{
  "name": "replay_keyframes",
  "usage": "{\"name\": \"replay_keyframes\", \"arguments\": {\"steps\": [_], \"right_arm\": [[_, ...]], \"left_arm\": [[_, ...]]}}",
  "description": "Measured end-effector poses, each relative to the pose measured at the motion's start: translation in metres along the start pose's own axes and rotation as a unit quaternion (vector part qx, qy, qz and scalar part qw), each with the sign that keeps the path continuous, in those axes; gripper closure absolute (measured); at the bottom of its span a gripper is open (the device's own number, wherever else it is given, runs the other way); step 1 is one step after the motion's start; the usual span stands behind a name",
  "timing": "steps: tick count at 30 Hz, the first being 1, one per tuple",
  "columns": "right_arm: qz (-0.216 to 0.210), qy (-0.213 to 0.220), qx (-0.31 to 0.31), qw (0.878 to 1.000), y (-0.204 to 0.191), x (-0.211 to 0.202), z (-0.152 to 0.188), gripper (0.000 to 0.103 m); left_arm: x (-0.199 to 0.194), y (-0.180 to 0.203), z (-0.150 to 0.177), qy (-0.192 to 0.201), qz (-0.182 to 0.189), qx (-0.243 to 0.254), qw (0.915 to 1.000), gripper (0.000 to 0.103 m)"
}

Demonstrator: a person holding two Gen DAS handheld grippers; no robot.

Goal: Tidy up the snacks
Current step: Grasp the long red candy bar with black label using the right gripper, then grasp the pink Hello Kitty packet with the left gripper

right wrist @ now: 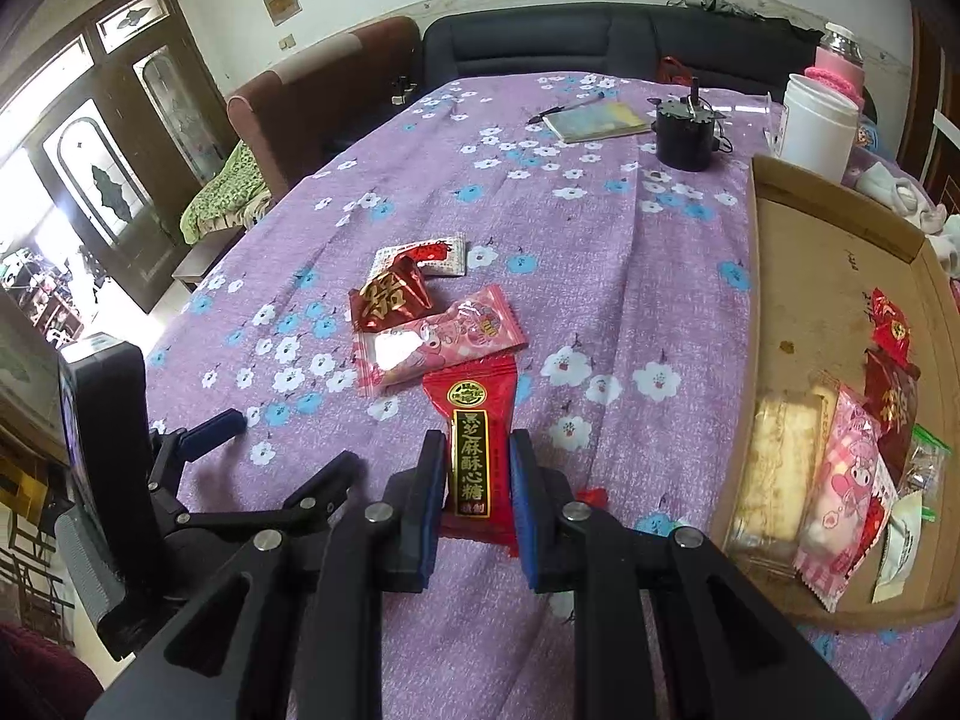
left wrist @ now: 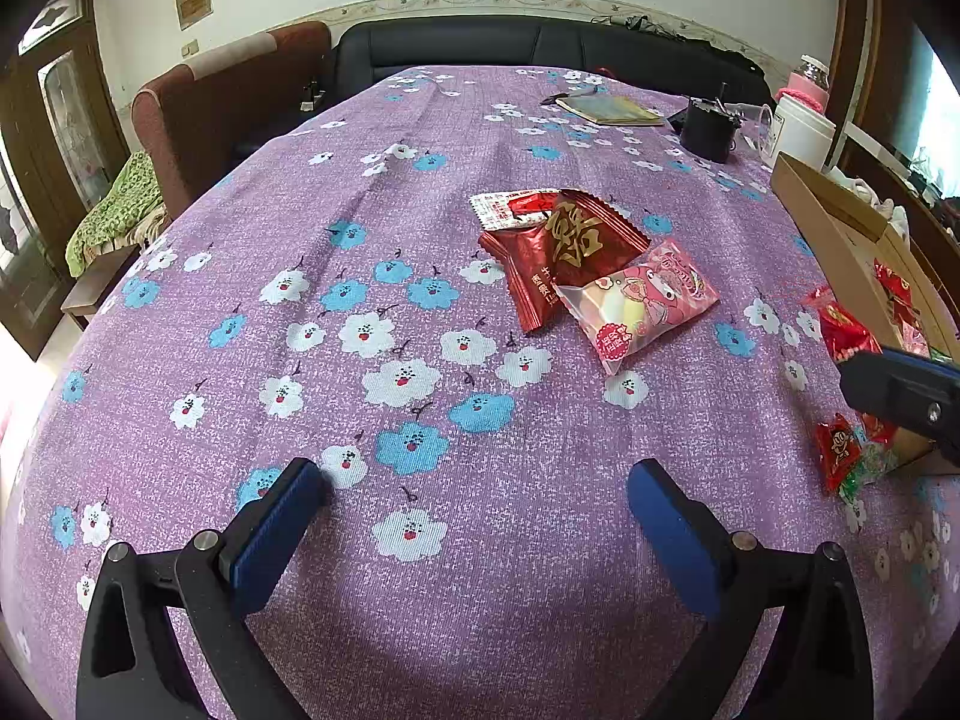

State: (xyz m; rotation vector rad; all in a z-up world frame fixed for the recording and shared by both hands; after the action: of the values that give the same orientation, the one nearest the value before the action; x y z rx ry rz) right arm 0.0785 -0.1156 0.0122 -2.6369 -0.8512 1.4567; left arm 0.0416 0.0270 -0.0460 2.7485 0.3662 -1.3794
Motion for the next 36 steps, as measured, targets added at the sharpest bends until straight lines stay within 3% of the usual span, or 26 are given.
{"name": "replay_keyframes", "arguments": {"steps": [14, 28, 36], "right_arm": [[-0.026, 0.017, 0.009, 0.999, -0.002, -0.010, 0.002, 0.083], [-0.066, 0.133, 0.020, 0.989, 0.030, -0.052, -0.026, 0.083], [-0.111, 0.145, 0.038, 0.983, 0.046, -0.055, -0.022, 0.083]], "left_arm": [[0.000, 0.000, 0.000, 0.000, 0.000, 0.000, 1.0000, 0.000], [0.000, 0.000, 0.000, 0.000, 0.000, 0.000, 1.0000, 0.000], [-0.001, 0.001, 0.000, -0.002, -0.004, -0.002, 1.0000, 0.000]]}}
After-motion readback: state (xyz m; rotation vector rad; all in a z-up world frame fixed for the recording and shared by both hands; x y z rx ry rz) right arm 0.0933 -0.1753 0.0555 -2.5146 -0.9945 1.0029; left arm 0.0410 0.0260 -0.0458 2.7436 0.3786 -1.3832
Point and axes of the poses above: each gripper's, at about its wrist camera, not at the fingertips, and x roughly the way its jaws point, y to its right, z to its underside, the point moved 6 cm from there along x, roughly the way its jaws point, and after that the axes turned 5 degrees about -z, right-handed, at the moved point
